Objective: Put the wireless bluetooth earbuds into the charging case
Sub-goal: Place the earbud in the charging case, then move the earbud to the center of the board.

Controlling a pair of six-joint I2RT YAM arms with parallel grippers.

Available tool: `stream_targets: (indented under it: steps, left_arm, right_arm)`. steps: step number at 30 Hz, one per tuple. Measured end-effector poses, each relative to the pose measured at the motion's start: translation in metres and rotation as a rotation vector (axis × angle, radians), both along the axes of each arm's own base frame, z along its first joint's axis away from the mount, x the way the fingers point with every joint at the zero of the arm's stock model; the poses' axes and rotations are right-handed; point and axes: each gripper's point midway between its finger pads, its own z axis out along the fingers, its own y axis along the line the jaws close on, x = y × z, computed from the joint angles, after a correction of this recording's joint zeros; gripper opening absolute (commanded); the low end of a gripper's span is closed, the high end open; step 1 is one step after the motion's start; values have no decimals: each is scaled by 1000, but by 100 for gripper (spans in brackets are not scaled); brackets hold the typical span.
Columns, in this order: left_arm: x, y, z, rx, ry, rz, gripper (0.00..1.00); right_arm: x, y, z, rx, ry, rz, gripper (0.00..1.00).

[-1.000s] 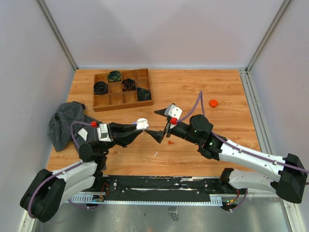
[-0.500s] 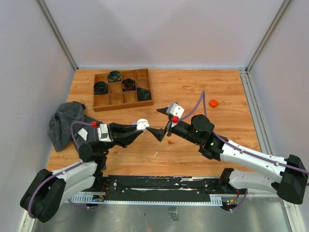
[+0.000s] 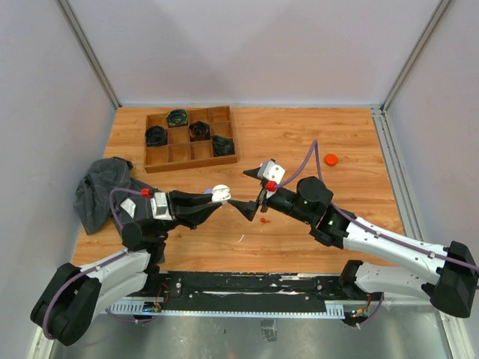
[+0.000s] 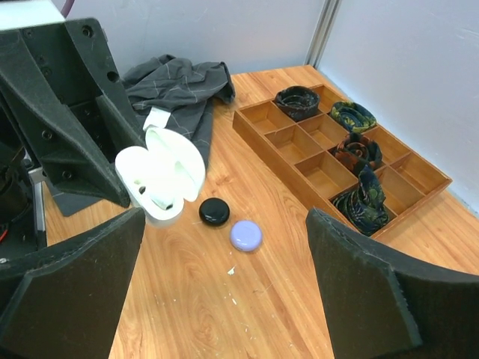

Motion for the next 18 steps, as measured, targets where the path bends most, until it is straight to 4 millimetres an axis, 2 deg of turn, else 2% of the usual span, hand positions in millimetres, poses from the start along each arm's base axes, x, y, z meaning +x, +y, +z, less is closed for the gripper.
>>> stream_targets:
  steps: [3,6,13,16,18]
  left_arm:
    - [1,1,1,-2,-3,9,0]
    - [2,1,1,3,-5,19,0]
    - [18,5,-11,38,33,103,0]
    - [27,6,-22,68,73,139,0]
    - [33,8,-29,87,98,166,0]
  right_arm:
    - [3,-4,-8,-35,17,-5,91]
    - [17,-15,-16,-76,60,-50,91]
    - [71,-49,-32,-153,205,-220,90]
    - [99,-56,-52,-203,294,-291,88]
    - [120,-63,-73,-248,361,-343,86]
